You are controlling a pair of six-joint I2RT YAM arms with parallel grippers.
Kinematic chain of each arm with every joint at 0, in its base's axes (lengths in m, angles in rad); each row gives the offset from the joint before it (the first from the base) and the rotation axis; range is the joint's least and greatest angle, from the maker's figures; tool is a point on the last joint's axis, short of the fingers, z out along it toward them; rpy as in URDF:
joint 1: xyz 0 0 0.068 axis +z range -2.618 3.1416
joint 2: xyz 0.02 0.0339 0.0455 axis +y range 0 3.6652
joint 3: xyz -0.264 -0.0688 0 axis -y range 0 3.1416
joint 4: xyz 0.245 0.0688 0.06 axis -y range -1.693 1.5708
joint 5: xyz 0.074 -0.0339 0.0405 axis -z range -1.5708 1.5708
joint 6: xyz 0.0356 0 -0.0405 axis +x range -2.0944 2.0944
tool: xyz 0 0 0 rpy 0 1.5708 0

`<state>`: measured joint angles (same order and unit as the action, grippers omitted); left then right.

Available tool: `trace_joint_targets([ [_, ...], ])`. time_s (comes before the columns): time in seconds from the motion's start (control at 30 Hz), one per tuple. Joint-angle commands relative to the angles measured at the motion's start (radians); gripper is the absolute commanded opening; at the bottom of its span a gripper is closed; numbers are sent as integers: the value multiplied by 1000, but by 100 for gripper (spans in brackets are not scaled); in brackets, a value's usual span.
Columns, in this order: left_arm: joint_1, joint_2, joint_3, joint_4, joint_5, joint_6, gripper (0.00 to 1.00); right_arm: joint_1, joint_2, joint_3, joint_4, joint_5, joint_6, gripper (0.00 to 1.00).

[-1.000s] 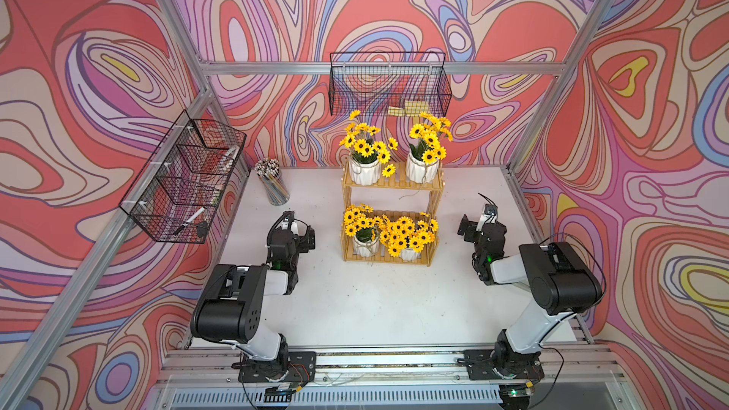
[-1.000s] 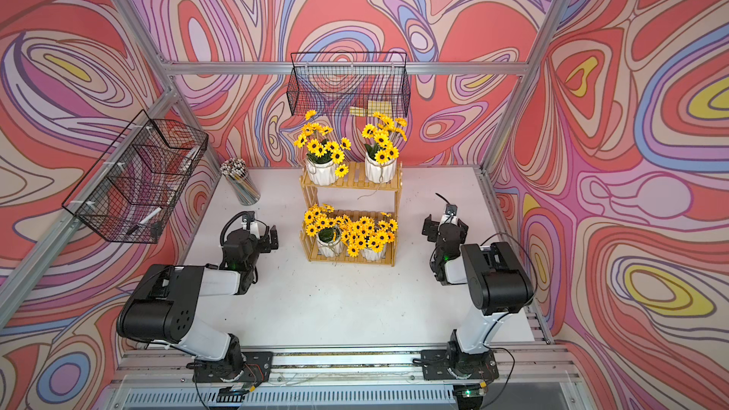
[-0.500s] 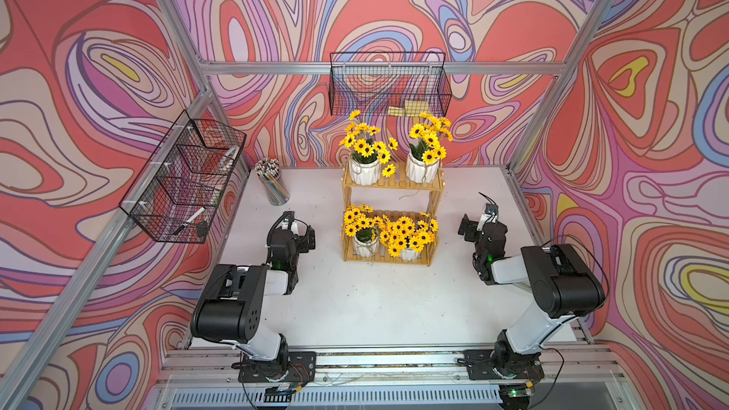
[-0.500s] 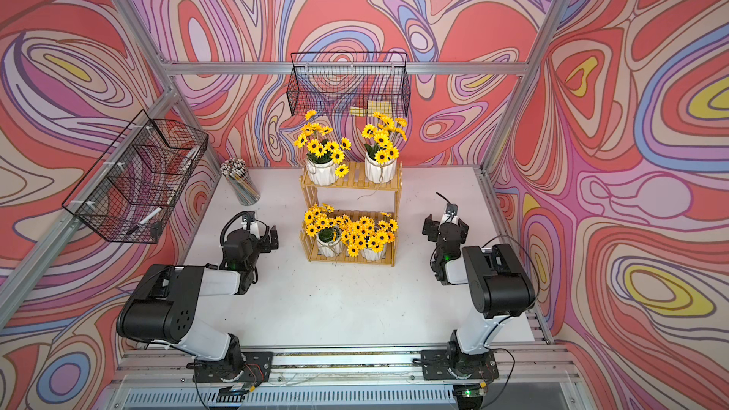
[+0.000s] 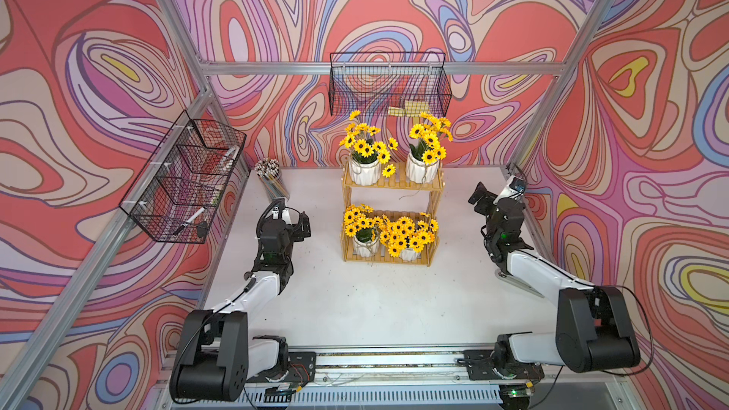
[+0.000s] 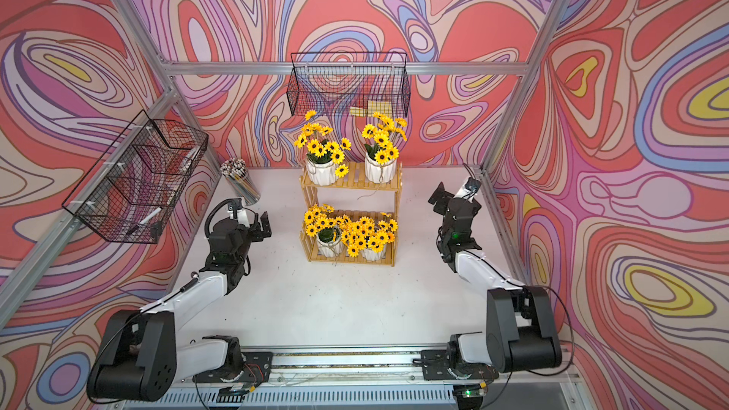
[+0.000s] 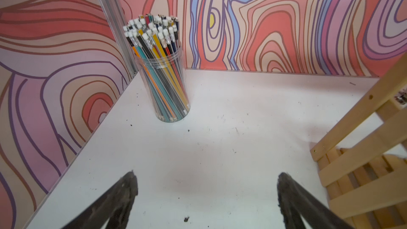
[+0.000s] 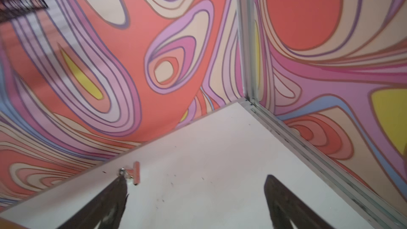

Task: Take the sunflower pots off the shelves
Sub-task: Adjust the shelf at the center of the board.

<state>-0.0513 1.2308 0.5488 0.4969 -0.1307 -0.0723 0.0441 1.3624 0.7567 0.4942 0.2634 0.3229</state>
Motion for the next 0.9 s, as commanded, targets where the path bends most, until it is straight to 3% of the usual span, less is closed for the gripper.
trace_joint_targets([
  [0.0, 8, -28, 111, -257, -1, -83, 100, -9, 35, 114, -224, -253, 52, 98],
  [0.13, 8, -47, 190, -388, 104, -121, 99, 23, 60, 194, -342, -146, 76, 98],
  [0.27, 8, -88, 216, -425, 131, -154, 99, 153, 41, 243, -401, 84, -107, 98],
  [0.33, 8, -106, 225, -431, 161, -156, 99, 157, 21, 248, -422, -28, -95, 98],
  [0.47, 3, -85, 268, -492, 211, -156, 97, 159, -10, 218, -363, -121, -43, 98],
  [0.63, -49, -59, 354, -630, 247, -107, 93, 160, 28, 301, -515, -26, -21, 98],
  [0.87, -183, -96, 414, -822, 195, -18, 90, 159, 18, 306, -561, 8, -12, 98],
])
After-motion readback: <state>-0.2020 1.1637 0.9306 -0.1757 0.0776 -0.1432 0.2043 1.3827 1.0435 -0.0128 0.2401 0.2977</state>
